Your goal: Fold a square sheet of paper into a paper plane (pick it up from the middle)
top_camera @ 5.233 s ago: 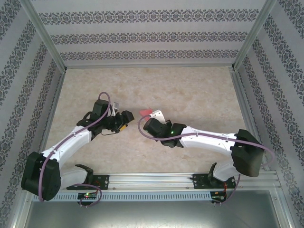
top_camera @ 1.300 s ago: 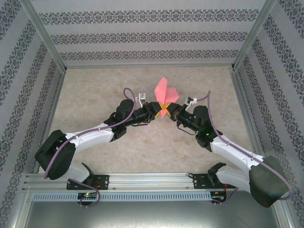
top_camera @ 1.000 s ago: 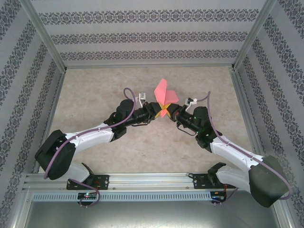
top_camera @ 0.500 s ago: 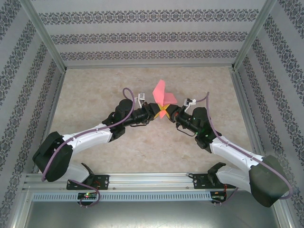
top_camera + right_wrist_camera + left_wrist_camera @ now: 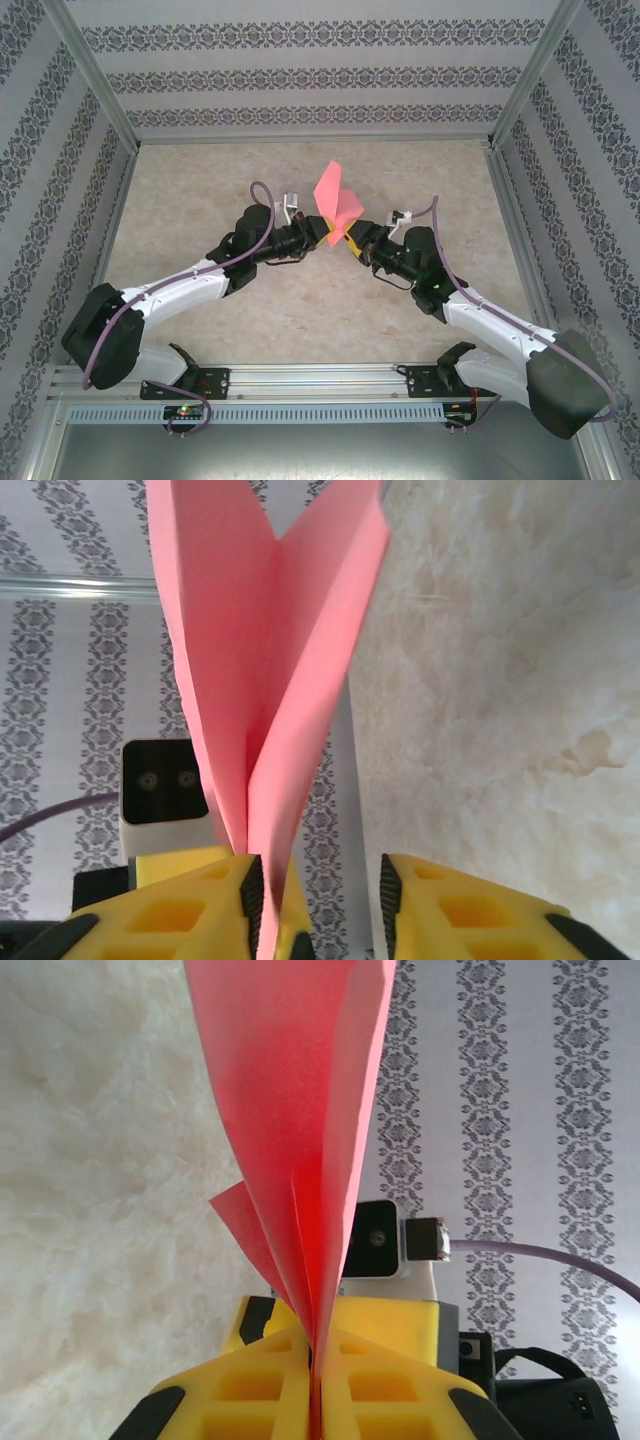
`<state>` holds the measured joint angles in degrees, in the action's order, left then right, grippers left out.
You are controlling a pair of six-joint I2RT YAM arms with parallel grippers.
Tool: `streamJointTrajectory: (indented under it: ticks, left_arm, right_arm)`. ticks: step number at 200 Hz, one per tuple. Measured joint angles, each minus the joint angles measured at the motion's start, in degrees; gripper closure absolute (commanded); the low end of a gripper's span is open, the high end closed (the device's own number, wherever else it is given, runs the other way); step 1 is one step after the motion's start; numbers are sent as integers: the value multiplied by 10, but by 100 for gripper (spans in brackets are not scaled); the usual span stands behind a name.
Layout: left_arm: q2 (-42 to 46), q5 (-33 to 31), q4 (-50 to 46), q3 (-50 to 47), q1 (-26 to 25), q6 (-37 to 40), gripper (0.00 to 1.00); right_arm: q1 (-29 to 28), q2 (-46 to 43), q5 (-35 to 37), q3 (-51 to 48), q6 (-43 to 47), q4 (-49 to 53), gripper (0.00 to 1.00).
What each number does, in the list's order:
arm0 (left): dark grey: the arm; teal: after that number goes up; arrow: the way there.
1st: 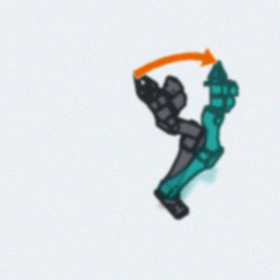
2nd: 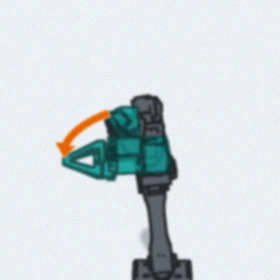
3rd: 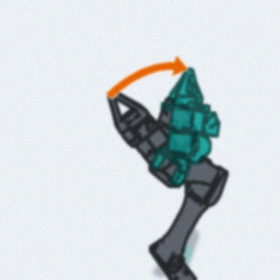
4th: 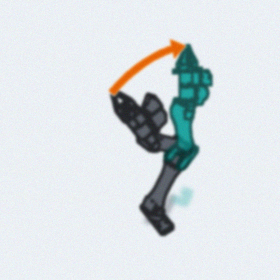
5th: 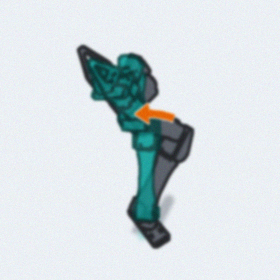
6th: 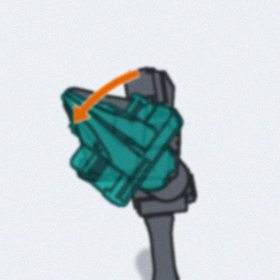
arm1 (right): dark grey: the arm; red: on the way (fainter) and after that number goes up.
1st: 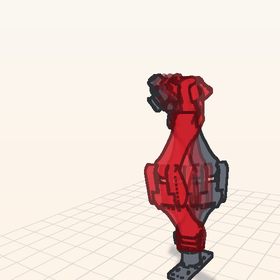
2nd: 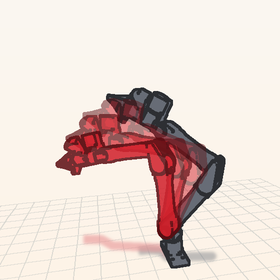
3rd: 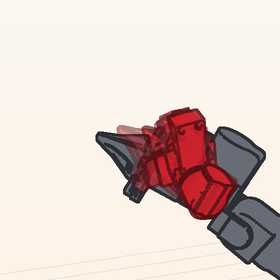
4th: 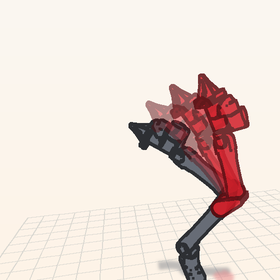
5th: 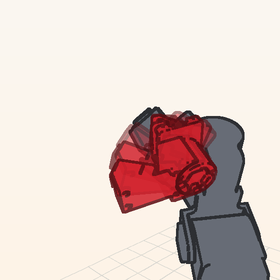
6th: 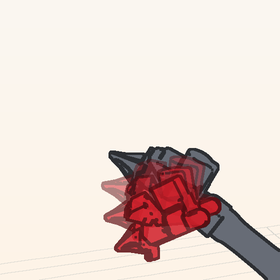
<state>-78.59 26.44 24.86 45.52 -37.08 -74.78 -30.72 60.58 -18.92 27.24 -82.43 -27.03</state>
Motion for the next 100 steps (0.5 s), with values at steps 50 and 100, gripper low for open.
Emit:
streamJointTrajectory:
  ticks: [50,100]
  left_arm:
    - [20,-36,-301,124,19,183,91]
    - [12,-267,-630,280,10,416,94]
  right_arm:
    - [35,-45,7,45,113,160,48]
    - [49,-27,32,164,295,356,38]
